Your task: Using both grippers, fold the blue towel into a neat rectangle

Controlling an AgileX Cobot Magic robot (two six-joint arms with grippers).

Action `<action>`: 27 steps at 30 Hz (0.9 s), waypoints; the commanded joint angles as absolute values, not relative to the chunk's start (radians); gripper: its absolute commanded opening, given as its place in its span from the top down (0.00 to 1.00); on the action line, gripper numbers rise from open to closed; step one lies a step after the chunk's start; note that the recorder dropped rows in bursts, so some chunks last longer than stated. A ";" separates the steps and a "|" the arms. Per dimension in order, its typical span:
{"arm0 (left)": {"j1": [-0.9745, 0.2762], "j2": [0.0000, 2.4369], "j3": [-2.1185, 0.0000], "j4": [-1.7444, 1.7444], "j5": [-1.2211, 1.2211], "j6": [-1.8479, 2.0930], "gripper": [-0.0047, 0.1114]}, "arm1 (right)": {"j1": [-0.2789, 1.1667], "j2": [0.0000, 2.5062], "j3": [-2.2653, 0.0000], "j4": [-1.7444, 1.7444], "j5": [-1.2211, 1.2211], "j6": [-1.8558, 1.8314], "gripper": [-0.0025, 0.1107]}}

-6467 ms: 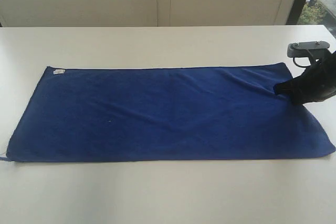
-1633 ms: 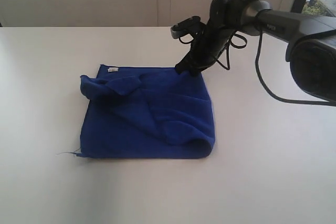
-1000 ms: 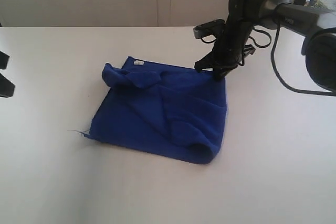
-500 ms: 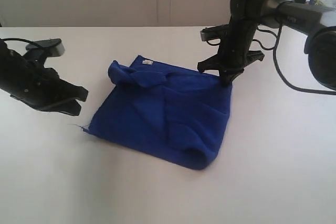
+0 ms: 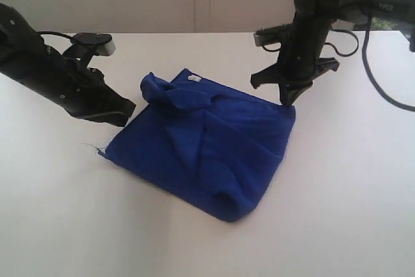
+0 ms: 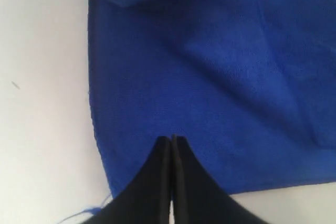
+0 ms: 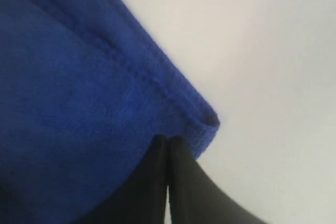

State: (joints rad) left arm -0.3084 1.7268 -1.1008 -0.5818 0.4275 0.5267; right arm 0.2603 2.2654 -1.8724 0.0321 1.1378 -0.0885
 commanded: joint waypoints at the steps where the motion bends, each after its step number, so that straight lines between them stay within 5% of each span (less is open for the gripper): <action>1: -0.314 1.765 -1.109 -0.583 0.420 0.537 0.96 | 0.269 2.228 -1.871 0.024 1.040 -0.090 0.98; 13: -0.314 1.898 -1.109 -0.588 0.319 0.539 0.96 | 0.267 2.333 -1.860 -0.014 1.178 -0.078 0.98; 27: -0.314 1.902 -1.109 -0.588 0.162 0.559 0.96 | 0.271 2.172 -1.576 0.008 1.119 -0.041 0.98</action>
